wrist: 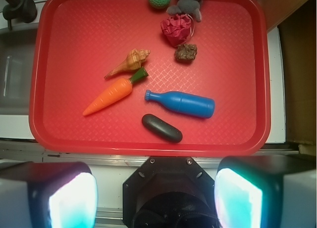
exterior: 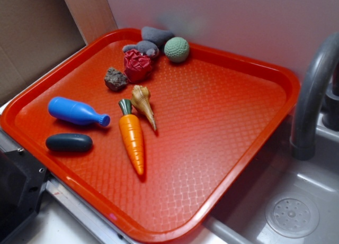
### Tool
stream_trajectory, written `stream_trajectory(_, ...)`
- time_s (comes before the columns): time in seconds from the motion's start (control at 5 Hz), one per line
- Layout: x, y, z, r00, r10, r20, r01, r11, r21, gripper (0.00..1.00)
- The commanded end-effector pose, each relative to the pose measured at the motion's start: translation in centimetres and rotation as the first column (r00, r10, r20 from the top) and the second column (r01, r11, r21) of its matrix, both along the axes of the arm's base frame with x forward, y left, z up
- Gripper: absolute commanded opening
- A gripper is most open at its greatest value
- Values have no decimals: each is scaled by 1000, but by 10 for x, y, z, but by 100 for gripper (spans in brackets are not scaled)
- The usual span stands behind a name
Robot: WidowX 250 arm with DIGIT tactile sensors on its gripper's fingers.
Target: Grab the plastic pickle.
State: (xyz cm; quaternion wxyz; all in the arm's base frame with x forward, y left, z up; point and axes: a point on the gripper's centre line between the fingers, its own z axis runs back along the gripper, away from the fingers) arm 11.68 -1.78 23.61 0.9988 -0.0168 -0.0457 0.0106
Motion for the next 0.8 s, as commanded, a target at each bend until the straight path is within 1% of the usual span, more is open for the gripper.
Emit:
stream_trajectory(0.0,0,0,0,1000,0,0,0,1000,0,100)
stream_trajectory(0.2,13,8,-38,997,-79,2,79,997,9,100)
stream_trajectory(0.4,16,11,-68,981,-193,30,194,981,-14,100)
stream_trajectory(0.6,20,12,-104,969,-247,24,247,969,-17,100)
